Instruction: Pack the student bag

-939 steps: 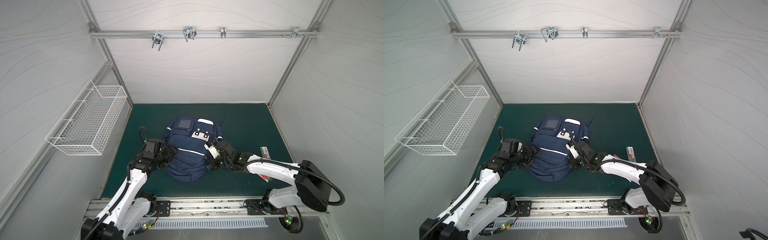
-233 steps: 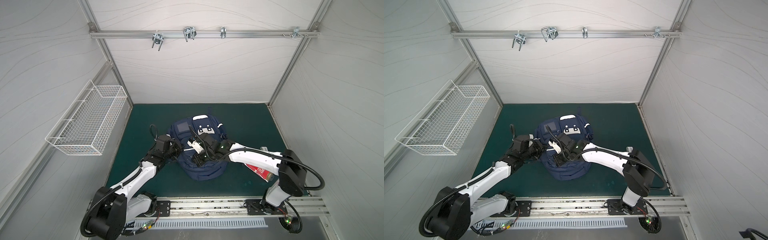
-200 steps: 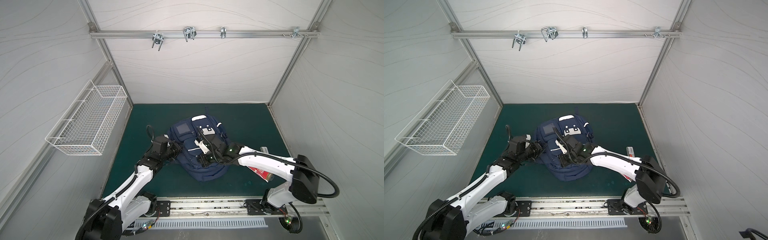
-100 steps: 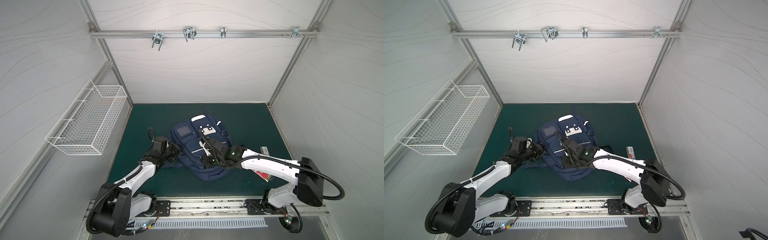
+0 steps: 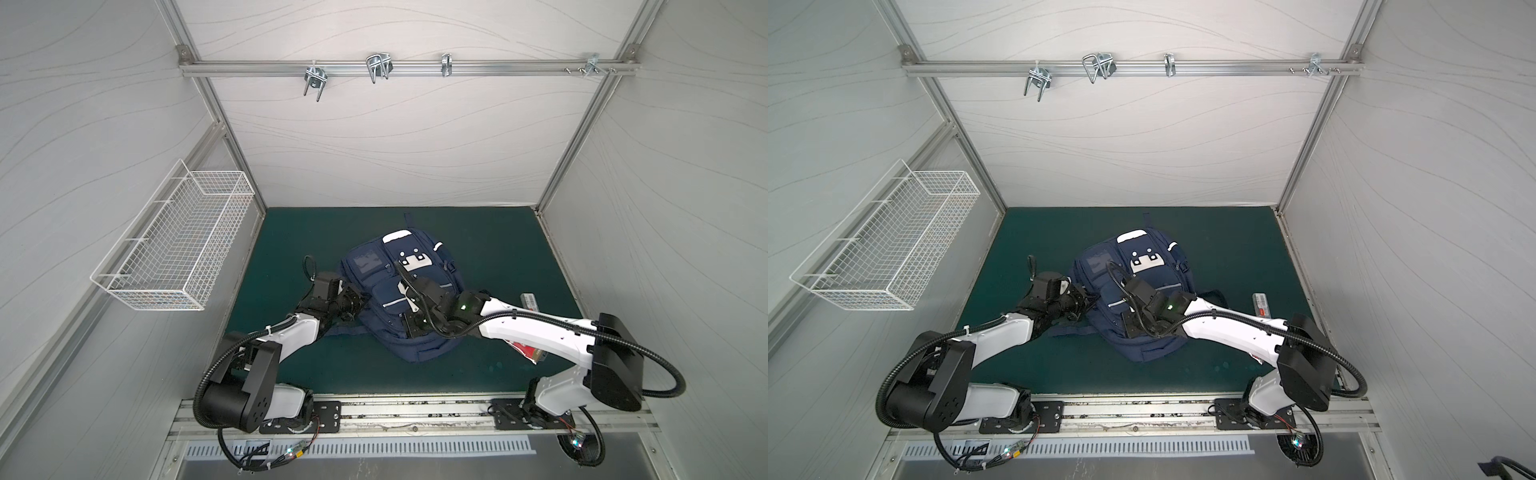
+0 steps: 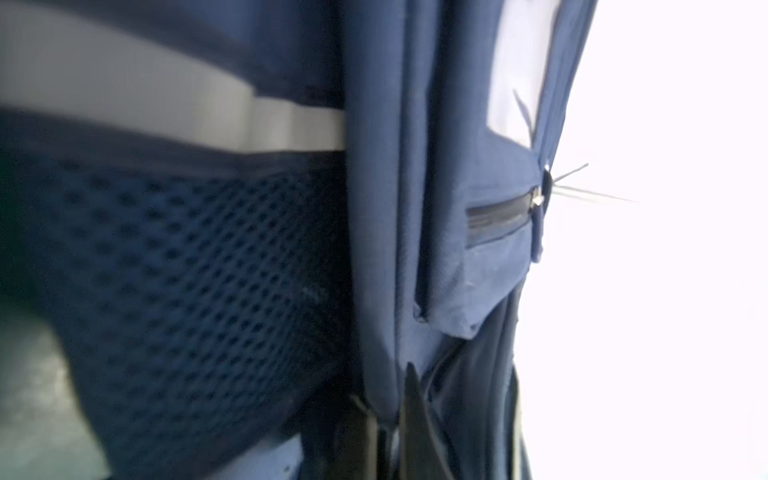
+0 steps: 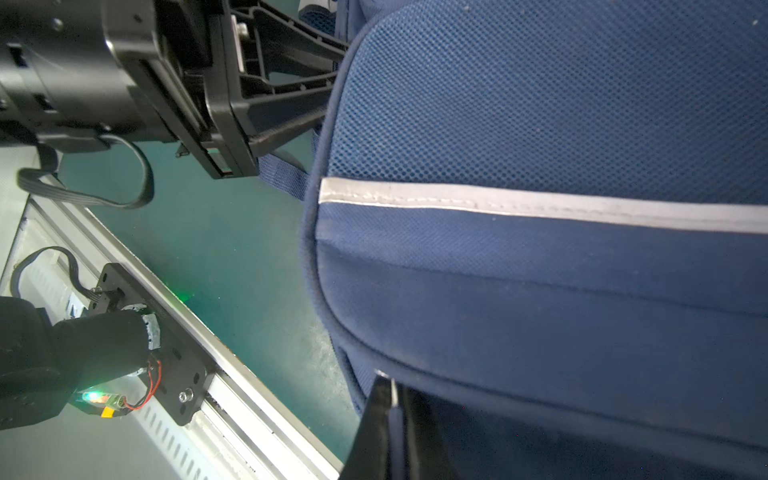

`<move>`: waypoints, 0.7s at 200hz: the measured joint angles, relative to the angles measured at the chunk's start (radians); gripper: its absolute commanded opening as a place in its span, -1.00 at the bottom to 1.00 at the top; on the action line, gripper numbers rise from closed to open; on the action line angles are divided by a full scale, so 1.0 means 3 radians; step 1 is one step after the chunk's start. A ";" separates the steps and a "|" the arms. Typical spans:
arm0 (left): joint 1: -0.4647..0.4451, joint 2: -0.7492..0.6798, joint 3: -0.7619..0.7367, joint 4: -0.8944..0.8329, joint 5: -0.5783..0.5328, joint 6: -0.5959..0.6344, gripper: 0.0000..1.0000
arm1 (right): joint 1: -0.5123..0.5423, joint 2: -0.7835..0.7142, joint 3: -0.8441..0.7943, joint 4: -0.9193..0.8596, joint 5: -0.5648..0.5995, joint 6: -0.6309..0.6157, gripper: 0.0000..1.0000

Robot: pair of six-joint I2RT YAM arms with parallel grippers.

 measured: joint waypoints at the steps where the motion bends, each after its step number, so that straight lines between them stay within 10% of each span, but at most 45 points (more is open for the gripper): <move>1: -0.0001 0.0000 0.0000 0.0001 0.0001 0.0003 -1.00 | 0.0000 0.0000 0.0000 0.0000 0.0001 0.0000 -1.00; 140: -0.0427 -0.1329 -0.0343 -0.0675 -0.0865 -0.0175 -1.00 | 0.0156 0.0841 0.1064 -0.0453 -0.0417 -0.0381 -1.00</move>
